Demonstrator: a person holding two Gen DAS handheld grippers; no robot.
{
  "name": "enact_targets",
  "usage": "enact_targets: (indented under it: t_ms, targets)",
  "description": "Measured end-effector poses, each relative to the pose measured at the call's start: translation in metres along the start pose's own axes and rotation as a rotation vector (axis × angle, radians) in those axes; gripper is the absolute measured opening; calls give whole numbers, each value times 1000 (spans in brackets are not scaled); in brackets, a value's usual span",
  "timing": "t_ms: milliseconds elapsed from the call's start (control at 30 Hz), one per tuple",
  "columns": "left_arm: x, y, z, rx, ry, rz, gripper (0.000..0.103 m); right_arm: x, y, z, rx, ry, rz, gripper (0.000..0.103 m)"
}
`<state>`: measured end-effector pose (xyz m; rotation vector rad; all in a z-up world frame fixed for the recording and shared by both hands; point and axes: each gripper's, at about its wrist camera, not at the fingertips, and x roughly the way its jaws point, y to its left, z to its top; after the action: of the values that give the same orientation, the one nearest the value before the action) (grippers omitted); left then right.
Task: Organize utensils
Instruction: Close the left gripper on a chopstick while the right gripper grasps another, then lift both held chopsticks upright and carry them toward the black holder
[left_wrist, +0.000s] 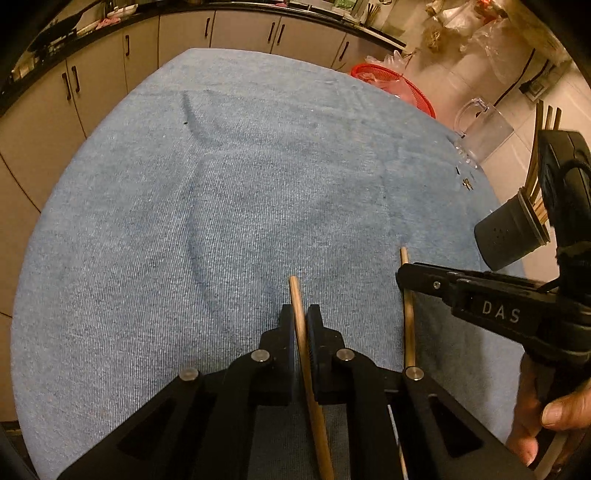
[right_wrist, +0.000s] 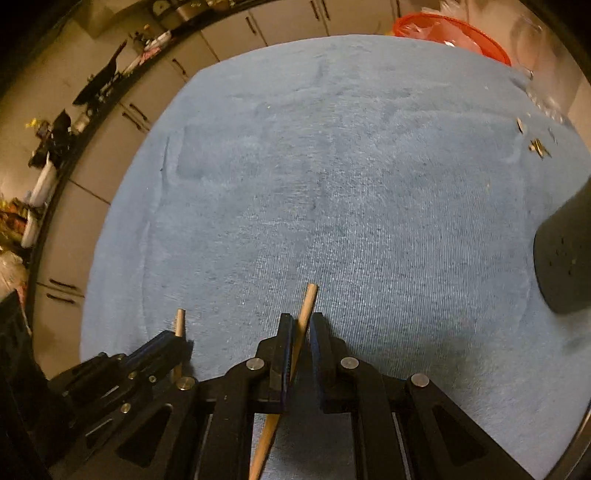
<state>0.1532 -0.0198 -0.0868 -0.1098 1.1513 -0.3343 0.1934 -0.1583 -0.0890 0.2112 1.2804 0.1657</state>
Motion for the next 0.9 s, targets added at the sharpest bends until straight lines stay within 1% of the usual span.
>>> enact_targets:
  t_ms: [67, 133, 200, 267, 333, 367, 433, 500, 533, 600, 667, 767, 800, 900]
  targets:
    - [3, -6, 2, 15, -11, 15, 6, 0, 1, 2, -9, 1, 8, 10]
    - [5, -10, 7, 29, -13, 25, 6, 0, -4, 1, -2, -7, 38, 7]
    - [1, -12, 11, 20, -30, -13, 6, -6, -11, -2, 28, -28, 80, 6]
    - [-7, -14, 15, 23, -59, -27, 6, -26, -19, -7, 28, -83, 111, 6]
    - [-21, -17, 16, 27, -101, -48, 6, -48, -20, -16, 13, -158, 130, 6]
    - [-27, -18, 16, 25, -118, -52, 6, -63, -20, -22, 4, -208, 157, 6]
    - [-44, -20, 15, 25, -163, -63, 6, -87, -21, -33, -17, -280, 172, 6]
    - [-65, -23, 15, 22, -218, -71, 6, -116, -18, -46, -46, -390, 184, 6]
    - [-74, -24, 14, 22, -238, -72, 6, -127, -15, -51, -62, -430, 182, 6]
    - [-99, -28, 10, 31, -302, -77, 6, -154, -9, -69, -102, -541, 160, 6]
    - [-117, -32, 4, 39, -346, -72, 6, -174, -3, -83, -128, -614, 158, 6]
    - [-136, -40, 0, 58, -393, -53, 6, -193, 8, -104, -142, -699, 151, 6]
    - [-141, -42, -3, 64, -408, -45, 6, -195, 15, -106, -144, -720, 152, 6]
    - [-155, -49, -11, 80, -456, -26, 6, -211, 18, -121, -145, -770, 149, 6]
